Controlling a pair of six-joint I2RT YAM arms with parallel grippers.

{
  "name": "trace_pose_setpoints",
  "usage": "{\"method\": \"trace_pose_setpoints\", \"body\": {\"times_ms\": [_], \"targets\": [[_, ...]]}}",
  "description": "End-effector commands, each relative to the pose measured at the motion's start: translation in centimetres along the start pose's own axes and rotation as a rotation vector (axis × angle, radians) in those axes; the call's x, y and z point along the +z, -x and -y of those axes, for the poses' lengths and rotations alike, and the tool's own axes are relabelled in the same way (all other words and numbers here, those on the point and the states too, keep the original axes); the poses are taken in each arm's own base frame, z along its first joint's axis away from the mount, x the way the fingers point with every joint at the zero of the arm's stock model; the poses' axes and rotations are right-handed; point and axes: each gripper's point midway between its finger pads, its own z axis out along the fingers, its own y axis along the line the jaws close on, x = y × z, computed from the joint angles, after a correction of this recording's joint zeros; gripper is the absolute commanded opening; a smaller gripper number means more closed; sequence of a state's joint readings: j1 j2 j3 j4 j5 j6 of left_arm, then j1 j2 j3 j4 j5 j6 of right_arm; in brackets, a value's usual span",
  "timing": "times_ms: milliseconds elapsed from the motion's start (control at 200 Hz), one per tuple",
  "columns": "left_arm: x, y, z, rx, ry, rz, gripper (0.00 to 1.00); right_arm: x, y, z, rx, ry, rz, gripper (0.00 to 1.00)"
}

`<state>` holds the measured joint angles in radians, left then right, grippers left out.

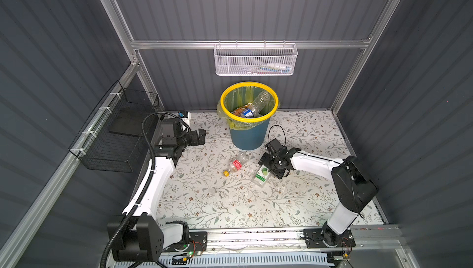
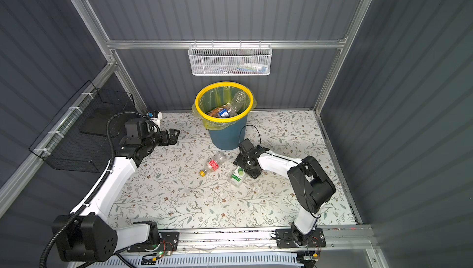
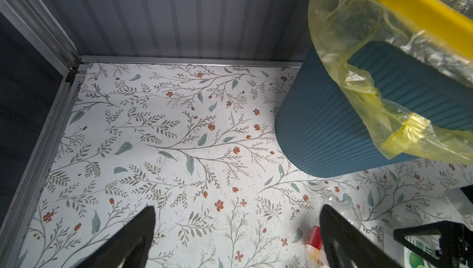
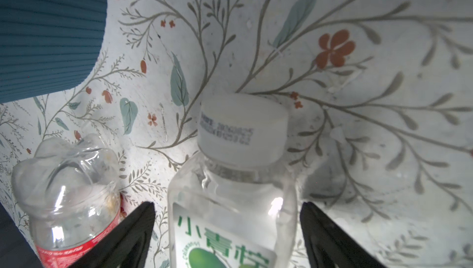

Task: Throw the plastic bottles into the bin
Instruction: 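Close the right gripper around the lime-label bottle's neck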

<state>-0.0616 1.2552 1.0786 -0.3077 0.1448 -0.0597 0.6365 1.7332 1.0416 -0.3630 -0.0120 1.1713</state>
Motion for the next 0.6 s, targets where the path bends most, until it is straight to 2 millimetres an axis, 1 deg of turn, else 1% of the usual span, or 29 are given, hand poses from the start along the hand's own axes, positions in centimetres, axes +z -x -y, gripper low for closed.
{"method": "trace_pose_setpoints", "body": {"times_ms": [0,100,120,250,340,480,595], "targets": [[0.4,-0.3,0.0,-0.003,-0.014,-0.014,1.00,-0.1,0.0,-0.9,0.000,0.001,0.002,0.91],[0.4,-0.4,0.0,-0.004,-0.017,-0.018,1.00,0.2,0.0,-1.4,-0.008,0.002,0.001,0.91],[0.4,-0.4,0.0,-0.003,-0.017,-0.018,1.00,0.3,-0.3,-0.9,-0.010,-0.024,-0.011,0.90],[0.4,-0.4,-0.1,-0.001,-0.014,-0.019,1.00,1.1,-0.5,-0.4,-0.015,-0.051,-0.020,0.89],[0.4,-0.4,-0.2,0.001,-0.010,-0.019,1.00,1.2,-0.4,0.0,-0.023,-0.066,-0.012,0.86],[0.5,-0.6,-0.1,-0.001,-0.014,-0.024,1.00,0.9,-0.2,0.6,-0.038,-0.080,0.008,0.80],[0.6,-0.6,-0.1,-0.001,-0.015,-0.025,1.00,0.2,0.0,1.0,-0.053,-0.080,0.032,0.74]]}}
